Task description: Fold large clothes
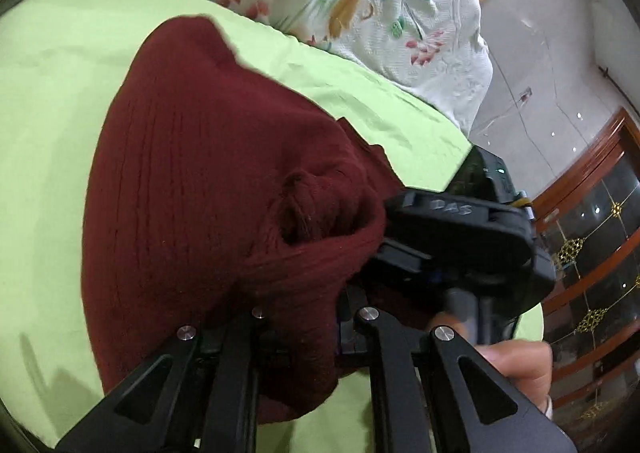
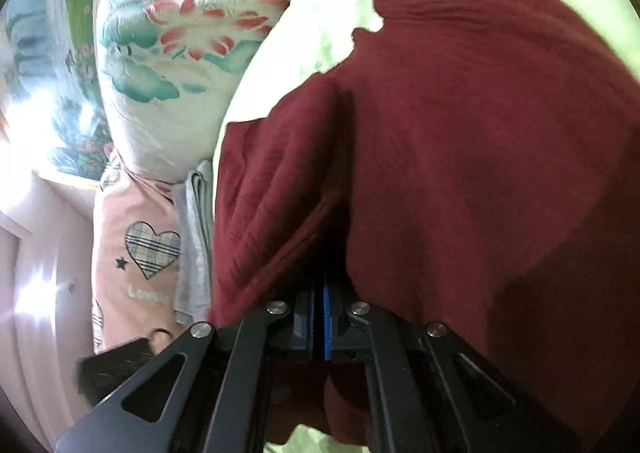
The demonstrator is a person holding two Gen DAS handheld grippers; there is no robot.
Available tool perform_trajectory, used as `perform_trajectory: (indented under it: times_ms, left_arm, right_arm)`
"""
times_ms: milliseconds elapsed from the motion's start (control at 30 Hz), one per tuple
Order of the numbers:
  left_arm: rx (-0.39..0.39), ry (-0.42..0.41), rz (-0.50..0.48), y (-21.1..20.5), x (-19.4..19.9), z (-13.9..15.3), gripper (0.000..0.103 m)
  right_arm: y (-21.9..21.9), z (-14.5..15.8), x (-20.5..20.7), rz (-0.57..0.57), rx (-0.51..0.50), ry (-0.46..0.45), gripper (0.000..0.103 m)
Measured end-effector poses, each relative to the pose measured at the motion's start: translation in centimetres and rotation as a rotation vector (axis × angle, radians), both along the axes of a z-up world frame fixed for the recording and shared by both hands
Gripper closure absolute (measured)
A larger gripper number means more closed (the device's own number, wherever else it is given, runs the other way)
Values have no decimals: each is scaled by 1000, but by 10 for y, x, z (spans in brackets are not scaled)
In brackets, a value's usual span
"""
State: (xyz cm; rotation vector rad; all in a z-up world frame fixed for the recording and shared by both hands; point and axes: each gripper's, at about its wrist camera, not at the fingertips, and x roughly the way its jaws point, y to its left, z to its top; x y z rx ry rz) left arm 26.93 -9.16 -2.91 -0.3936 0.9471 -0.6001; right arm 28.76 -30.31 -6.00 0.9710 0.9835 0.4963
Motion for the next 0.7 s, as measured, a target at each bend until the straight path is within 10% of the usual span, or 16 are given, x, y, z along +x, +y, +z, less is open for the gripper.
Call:
perform_trajectory:
  times_ms: [100, 233, 333, 533, 700]
  left_arm:
    - [-21, -8, 7, 9, 0, 1, 92]
    - [-30, -8, 5, 11, -1, 1, 92]
    - [-36, -14, 7, 12, -7, 5, 92]
    - [-40, -45, -10, 15, -19, 17, 92]
    - [-24, -63, -21, 9, -19, 29, 92]
  right_arm:
    - [-13, 7, -9, -57, 55, -5, 93]
    - [-24, 20, -20, -97, 129, -68, 43]
    - [-14, 34, -10, -60, 70, -94, 35]
    - [26, 40, 33, 66, -108, -59, 36]
    - [36, 45, 50, 97, -177, -77, 85]
